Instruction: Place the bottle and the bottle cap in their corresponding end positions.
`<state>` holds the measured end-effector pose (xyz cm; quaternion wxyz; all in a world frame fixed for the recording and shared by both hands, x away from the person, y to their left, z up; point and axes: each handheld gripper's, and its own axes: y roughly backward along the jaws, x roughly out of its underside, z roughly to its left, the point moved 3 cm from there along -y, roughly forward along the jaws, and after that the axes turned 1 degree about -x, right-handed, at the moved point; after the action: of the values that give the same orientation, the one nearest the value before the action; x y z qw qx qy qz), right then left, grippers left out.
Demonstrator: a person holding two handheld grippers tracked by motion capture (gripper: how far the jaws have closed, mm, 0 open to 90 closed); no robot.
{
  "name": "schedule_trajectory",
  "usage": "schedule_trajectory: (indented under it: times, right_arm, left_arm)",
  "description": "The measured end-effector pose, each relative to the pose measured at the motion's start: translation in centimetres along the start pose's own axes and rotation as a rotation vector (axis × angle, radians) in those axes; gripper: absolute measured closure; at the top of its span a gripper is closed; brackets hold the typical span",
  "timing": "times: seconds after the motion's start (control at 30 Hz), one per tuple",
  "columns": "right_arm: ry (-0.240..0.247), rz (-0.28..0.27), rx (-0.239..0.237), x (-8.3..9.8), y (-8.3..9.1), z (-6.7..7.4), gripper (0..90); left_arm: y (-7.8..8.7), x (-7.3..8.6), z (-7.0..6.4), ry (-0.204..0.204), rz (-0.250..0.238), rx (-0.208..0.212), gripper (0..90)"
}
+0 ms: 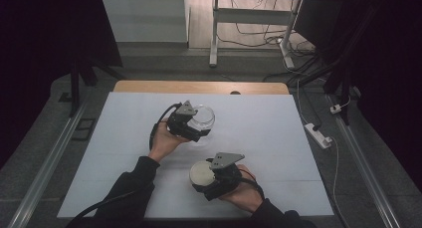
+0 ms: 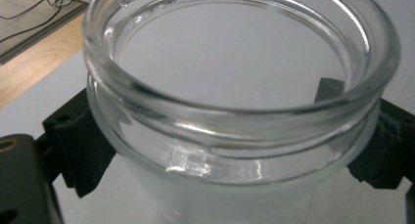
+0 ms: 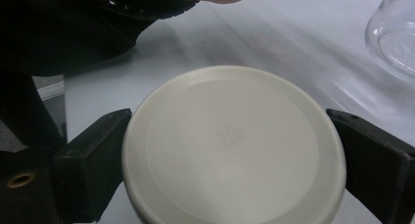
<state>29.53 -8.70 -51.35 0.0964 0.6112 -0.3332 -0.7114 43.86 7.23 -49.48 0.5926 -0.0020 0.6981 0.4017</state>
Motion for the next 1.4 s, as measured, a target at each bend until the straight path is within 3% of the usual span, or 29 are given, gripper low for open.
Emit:
schedule_trajectory:
  times: [0.77,1.4]
  right_arm:
    - [-0.009,0.053,0.026,1.6,-2.5,-1.3,7.0]
    - [-0.019,0.121,0.037,2.7,-4.1,-2.3,6.8]
  left_arm:
    - [-2.3,1.3,1.1,0.036,0.003,-0.013,7.3]
    - [-3.3,2.3,0.9,0.028,0.003,0.001,7.2]
